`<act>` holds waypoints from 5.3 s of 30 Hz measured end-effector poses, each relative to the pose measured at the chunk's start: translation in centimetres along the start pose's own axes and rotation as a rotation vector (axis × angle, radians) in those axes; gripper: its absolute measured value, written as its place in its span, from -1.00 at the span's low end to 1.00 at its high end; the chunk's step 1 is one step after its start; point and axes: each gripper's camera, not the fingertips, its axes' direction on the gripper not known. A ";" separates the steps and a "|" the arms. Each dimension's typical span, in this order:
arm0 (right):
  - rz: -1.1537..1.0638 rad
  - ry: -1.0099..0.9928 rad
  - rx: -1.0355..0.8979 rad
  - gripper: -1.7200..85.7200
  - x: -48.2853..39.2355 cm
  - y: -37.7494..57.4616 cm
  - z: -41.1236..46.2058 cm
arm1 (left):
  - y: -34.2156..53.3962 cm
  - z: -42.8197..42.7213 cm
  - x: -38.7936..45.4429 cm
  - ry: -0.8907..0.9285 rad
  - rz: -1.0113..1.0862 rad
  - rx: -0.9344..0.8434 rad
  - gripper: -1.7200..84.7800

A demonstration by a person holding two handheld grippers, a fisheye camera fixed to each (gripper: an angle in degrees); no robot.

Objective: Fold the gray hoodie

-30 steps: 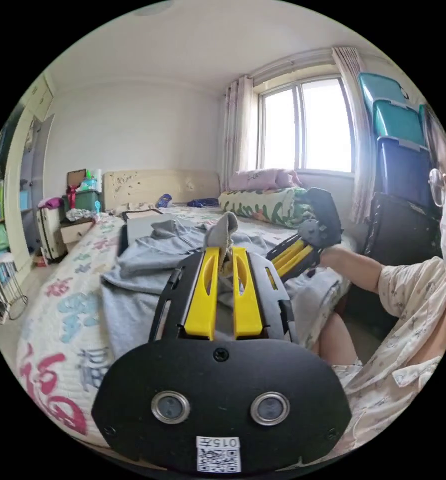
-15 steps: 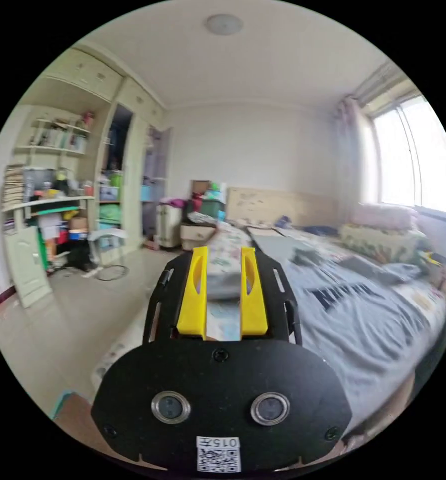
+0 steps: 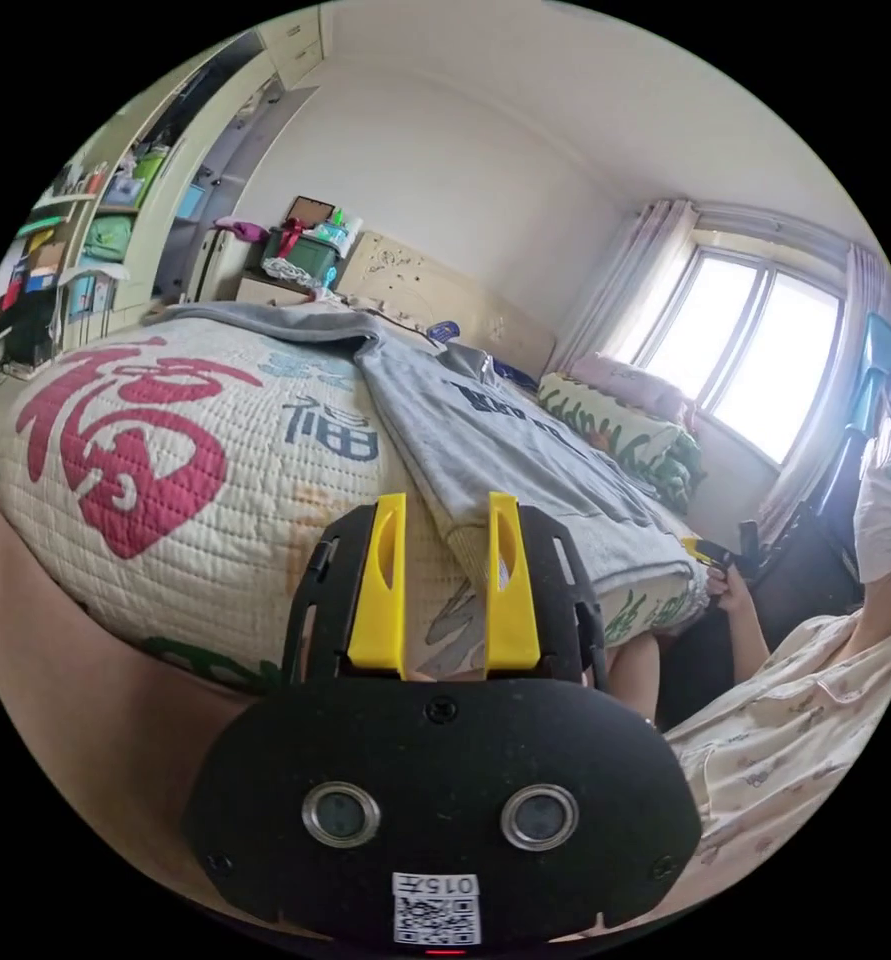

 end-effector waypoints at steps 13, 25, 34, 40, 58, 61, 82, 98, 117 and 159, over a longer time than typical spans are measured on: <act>-0.008 0.149 -0.002 -0.86 1.0 -1.0 -4.2 | -7.2 -7.3 7.5 -0.120 0.148 -0.050 -0.93; -0.015 0.188 -0.028 -0.85 4.0 -0.3 -0.7 | -11.8 -9.8 10.8 -0.139 0.113 -0.056 -0.91; -0.076 0.302 -0.049 -0.84 3.7 -1.3 1.5 | -18.6 -16.5 9.8 0.071 -0.061 0.121 -0.84; -0.051 0.289 -0.068 -0.84 5.4 -2.8 2.5 | -31.7 -21.0 2.4 -0.064 -0.294 0.318 -0.63; 0.145 0.412 -0.090 -0.84 8.1 -7.4 6.8 | -59.2 -9.6 -20.8 -0.221 -0.793 0.134 -0.82; 0.168 0.439 -0.113 -0.83 8.5 -8.2 7.4 | -59.5 -10.2 -21.9 -0.132 -0.739 0.224 -0.94; 0.132 0.353 0.066 -0.83 14.1 -1.8 5.6 | -44.5 -19.5 -15.6 -0.081 -0.689 0.626 -0.62; 0.083 0.192 0.364 -0.82 17.3 8.2 3.8 | -11.9 -17.1 2.2 -0.282 -0.106 0.305 -0.64; -0.039 0.406 0.225 -0.85 9.7 8.2 4.7 | 2.2 -7.8 -5.1 -0.215 0.099 0.242 -0.92; 0.217 0.099 0.580 -0.78 1.8 1.4 -16.5 | 9.8 7.7 -10.3 -0.103 0.724 0.298 -0.76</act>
